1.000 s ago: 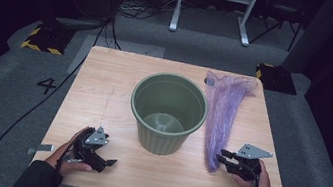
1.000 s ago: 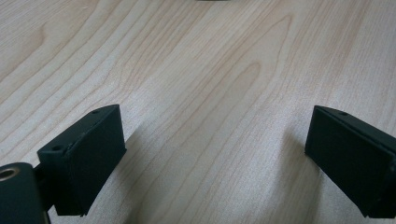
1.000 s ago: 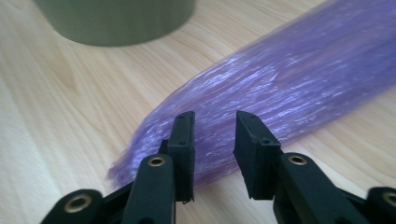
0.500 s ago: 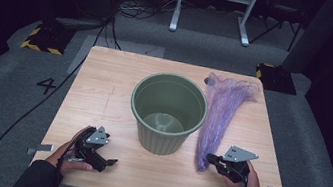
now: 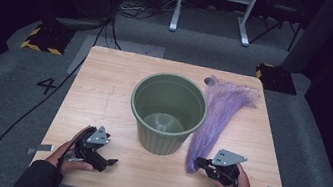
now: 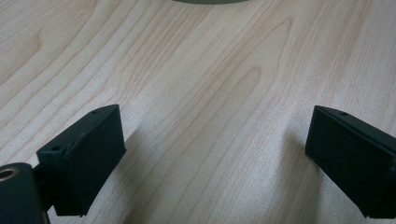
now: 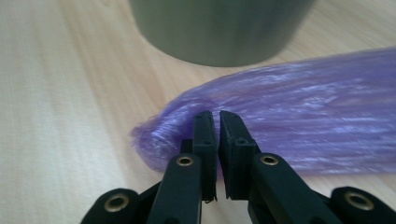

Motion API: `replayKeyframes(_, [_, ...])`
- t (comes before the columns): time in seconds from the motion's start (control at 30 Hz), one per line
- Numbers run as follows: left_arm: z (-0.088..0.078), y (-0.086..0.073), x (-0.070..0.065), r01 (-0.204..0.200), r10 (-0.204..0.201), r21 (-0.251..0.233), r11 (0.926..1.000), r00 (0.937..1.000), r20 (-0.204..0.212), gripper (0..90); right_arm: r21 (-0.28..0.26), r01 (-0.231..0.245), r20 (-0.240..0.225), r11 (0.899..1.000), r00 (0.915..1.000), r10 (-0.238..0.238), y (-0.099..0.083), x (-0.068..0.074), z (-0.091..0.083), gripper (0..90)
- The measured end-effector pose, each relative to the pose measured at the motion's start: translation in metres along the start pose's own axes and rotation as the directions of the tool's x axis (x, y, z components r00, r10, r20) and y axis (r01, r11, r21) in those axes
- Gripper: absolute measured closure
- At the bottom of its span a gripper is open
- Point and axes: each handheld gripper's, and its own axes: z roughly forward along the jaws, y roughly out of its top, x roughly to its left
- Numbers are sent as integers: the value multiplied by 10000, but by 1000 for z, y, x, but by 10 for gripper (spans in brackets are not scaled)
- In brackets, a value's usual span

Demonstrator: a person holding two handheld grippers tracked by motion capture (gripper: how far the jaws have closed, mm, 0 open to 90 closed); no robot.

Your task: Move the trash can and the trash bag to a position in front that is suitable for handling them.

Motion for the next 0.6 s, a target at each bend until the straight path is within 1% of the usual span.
replayKeyframes(0.07, [0, 0, 0, -4, 4, 3, 10000, 10000, 1, 43, 12, 95, -204, 10000, 9997, -94, 3, 6, 3, 829])
replayKeyframes(0.13, [0, 0, 0, -5, 5, 6, 10000, 10000, 0, 43, 78, 287, -381, 9996, 9989, -283, 5, 12, 7, 791])
replayKeyframes(0.17, [0, 0, 0, -5, 5, 6, 10000, 10000, 0, 43, 111, 336, -515, 9994, 9981, -330, 6, 14, 8, 740])
replayKeyframes(0.2, [0, 0, 0, -7, 7, 7, 10000, 10000, 1, 43, 45, 414, -599, 9991, 9974, -411, 7, 16, 9, 665])
replayKeyframes(0.23, [0, 0, 0, -2, 2, 6, 10000, 10000, 0, 43, -45, 377, -538, 9993, 9978, -379, 8, 17, 8, 587])
replayKeyframes(0.27, [0, 0, 0, -4, 4, 6, 10000, 10000, 1, 43, -207, 236, -467, 9995, 9986, -245, 9, 15, 6, 545])
replayKeyframes(0.3, [0, 0, 0, -4, 4, 5, 10000, 10000, 3, 43, -382, 82, -488, 9992, 9988, -101, 9, 14, 3, 516])
replayKeyframes(0.33, [0, 0, 0, -9, 9, 5, 10000, 10000, 7, 43, -515, -5, -531, 9987, 9986, -22, 9, 13, 0, 468])
replayKeyframes(0.37, [0, 0, 0, -16, 16, 7, 10000, 10000, 12, 43, -577, -92, -457, 9983, 9989, 66, 9, 11, -3, 417])
replayKeyframes(0.43, [0, 0, 0, -18, 18, 13, 10000, 10000, 20, 44, -830, -284, -315, 9961, 9992, 259, 11, 9, -10, 371])
replayKeyframes(0.47, [0, 0, 0, -30, 30, 17, 10000, 10000, 20, 44, -893, -251, -188, 9957, 9995, 235, 12, 8, -13, 334])
replayKeyframes(0.5, [0, 0, 0, -26, 26, 22, 10000, 10000, 20, 44, -933, -175, 33, 9955, 9998, 179, 13, 7, -16, 306])
replayKeyframes(0.57, [0, 0, 0, -22, 22, 20, 10000, 10000, 16, 44, -873, -40, 642, 9962, 9979, 96, 17, 3, -20, 276])
replayKeyframes(0.6, [0, 1, 0, -26, 26, 17, 10000, 10000, 13, 44, -927, -72, 831, 9957, 9964, 150, 18, -1, -22, 256])
